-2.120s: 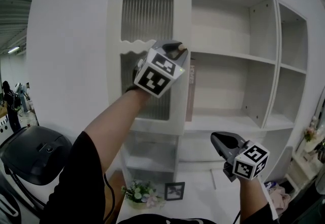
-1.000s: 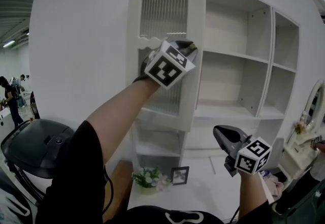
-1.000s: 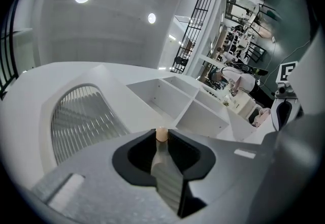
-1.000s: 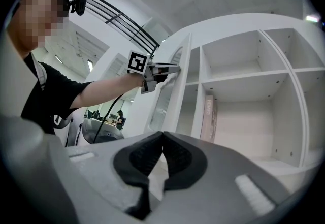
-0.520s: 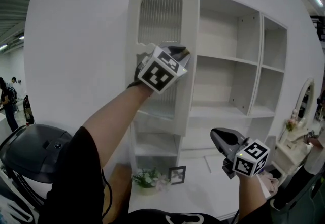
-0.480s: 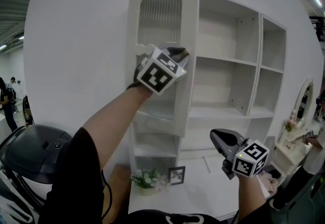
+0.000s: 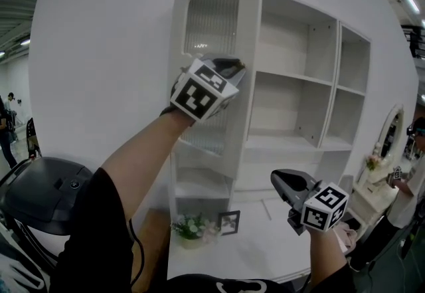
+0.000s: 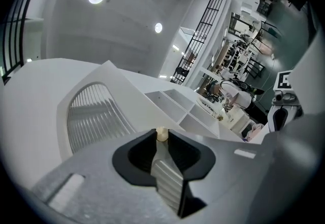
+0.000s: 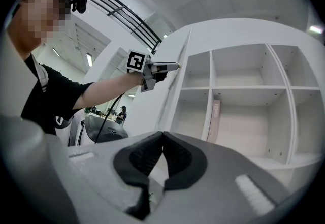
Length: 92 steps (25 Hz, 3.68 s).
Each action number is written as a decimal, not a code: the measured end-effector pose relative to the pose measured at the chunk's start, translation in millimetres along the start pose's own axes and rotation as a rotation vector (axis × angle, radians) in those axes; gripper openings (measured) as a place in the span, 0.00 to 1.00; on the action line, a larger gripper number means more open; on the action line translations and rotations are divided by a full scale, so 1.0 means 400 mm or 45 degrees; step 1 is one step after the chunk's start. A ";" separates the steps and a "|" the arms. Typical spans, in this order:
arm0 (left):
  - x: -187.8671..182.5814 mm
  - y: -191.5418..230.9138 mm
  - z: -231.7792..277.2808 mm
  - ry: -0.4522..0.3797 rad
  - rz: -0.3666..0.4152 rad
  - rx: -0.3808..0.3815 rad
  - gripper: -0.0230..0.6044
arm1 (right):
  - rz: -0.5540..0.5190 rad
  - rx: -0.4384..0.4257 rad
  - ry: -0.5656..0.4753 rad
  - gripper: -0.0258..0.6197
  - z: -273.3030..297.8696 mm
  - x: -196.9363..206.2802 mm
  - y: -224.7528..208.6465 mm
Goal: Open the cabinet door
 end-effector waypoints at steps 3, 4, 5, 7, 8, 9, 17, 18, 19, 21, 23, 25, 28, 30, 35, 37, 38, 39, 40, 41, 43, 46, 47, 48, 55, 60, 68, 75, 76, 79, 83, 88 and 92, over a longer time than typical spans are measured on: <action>-0.005 0.007 -0.032 -0.014 -0.037 0.025 0.16 | 0.014 -0.011 0.016 0.04 0.007 0.009 0.029; -0.008 0.010 -0.046 -0.021 -0.045 0.031 0.16 | 0.017 -0.014 0.022 0.04 0.009 0.011 0.040; -0.011 0.013 -0.060 -0.027 -0.051 0.034 0.16 | 0.020 -0.016 0.029 0.04 0.011 0.011 0.052; -0.017 0.020 -0.089 -0.043 -0.074 0.042 0.16 | 0.021 -0.020 0.037 0.04 0.012 0.009 0.076; -0.018 0.023 -0.104 -0.058 -0.098 0.050 0.16 | 0.021 -0.022 0.039 0.04 0.012 0.009 0.089; -0.020 0.027 -0.120 -0.077 -0.128 0.060 0.16 | 0.023 -0.023 0.041 0.04 0.011 0.011 0.104; -0.028 0.071 -0.256 -0.133 -0.232 0.038 0.17 | 0.071 -0.066 0.097 0.04 0.035 0.059 0.211; -0.030 0.078 -0.270 -0.140 -0.253 0.046 0.17 | 0.075 -0.073 0.094 0.04 0.039 0.058 0.227; -0.031 0.086 -0.284 -0.152 -0.282 0.059 0.17 | 0.078 -0.080 0.089 0.04 0.043 0.056 0.243; -0.028 0.103 -0.314 -0.175 -0.340 0.086 0.17 | 0.081 -0.090 0.072 0.04 0.050 0.049 0.273; -0.021 0.117 -0.346 -0.178 -0.370 0.098 0.17 | 0.088 -0.101 0.058 0.04 0.054 0.047 0.304; -0.016 0.132 -0.373 -0.173 -0.394 0.099 0.17 | 0.093 -0.114 0.055 0.04 0.057 0.047 0.331; -0.011 0.154 -0.400 -0.170 -0.426 0.086 0.17 | 0.091 -0.132 0.067 0.04 0.056 0.049 0.356; -0.001 0.167 -0.419 -0.170 -0.453 0.076 0.18 | 0.088 -0.144 0.070 0.04 0.055 0.049 0.366; 0.016 0.203 -0.466 -0.184 -0.520 0.046 0.18 | 0.080 -0.179 0.052 0.04 0.059 0.033 0.390; 0.023 0.210 -0.478 -0.179 -0.534 0.028 0.18 | 0.079 -0.198 0.045 0.04 0.056 0.029 0.394; 0.026 0.214 -0.484 -0.173 -0.538 0.014 0.18 | 0.080 -0.207 0.040 0.04 0.054 0.028 0.396; 0.026 0.218 -0.490 -0.164 -0.540 -0.003 0.19 | 0.082 -0.217 0.036 0.04 0.051 0.027 0.399; 0.027 0.223 -0.496 -0.150 -0.539 -0.023 0.19 | 0.085 -0.227 0.034 0.04 0.048 0.027 0.401; 0.028 0.226 -0.502 -0.133 -0.538 -0.044 0.19 | 0.089 -0.239 0.034 0.04 0.043 0.028 0.403; 0.035 0.233 -0.515 -0.095 -0.539 -0.079 0.19 | 0.100 -0.259 0.042 0.04 0.033 0.033 0.405; 0.043 0.245 -0.532 -0.059 -0.552 -0.126 0.19 | 0.112 -0.281 0.053 0.04 0.019 0.032 0.404; 0.041 0.248 -0.536 -0.052 -0.548 -0.140 0.18 | 0.112 -0.286 0.053 0.04 0.014 0.029 0.406; 0.038 0.249 -0.542 -0.047 -0.541 -0.147 0.17 | 0.112 -0.292 0.053 0.04 0.007 0.027 0.410; -0.020 0.193 -0.609 -0.073 -0.552 -0.152 0.31 | 0.157 -0.364 0.062 0.04 -0.044 0.044 0.452; -0.048 0.038 -0.679 -0.104 -0.567 -0.139 0.30 | 0.213 -0.402 0.053 0.04 -0.081 0.067 0.486; 0.052 -0.395 -0.742 0.223 -0.710 0.017 0.18 | 0.278 -0.408 -0.004 0.04 -0.174 0.067 0.508; 0.090 -0.709 -0.826 0.246 -0.965 0.111 0.12 | 0.358 -0.410 -0.065 0.04 -0.251 0.079 0.538; 0.092 -0.738 -0.836 0.242 -0.998 0.107 0.10 | 0.360 -0.412 -0.068 0.04 -0.262 0.081 0.543; 0.095 -0.817 -0.864 0.236 -1.075 0.091 0.07 | 0.369 -0.413 -0.092 0.04 -0.296 0.084 0.563; 0.098 -0.891 -0.893 0.222 -1.161 0.059 0.05 | 0.422 -0.424 -0.115 0.04 -0.333 0.103 0.599; 0.100 -0.930 -0.915 0.203 -1.219 0.044 0.05 | 0.478 -0.412 -0.084 0.04 -0.359 0.160 0.640; 0.095 -0.944 -0.929 0.227 -1.157 0.043 0.05 | 0.513 -0.369 -0.077 0.04 -0.381 0.196 0.634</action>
Point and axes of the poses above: the fingertips, and each gripper's own axes: z forward along the fingers, y to its left, x out of its underside, the point moved 1 cm from there along -z, backward along the fingers
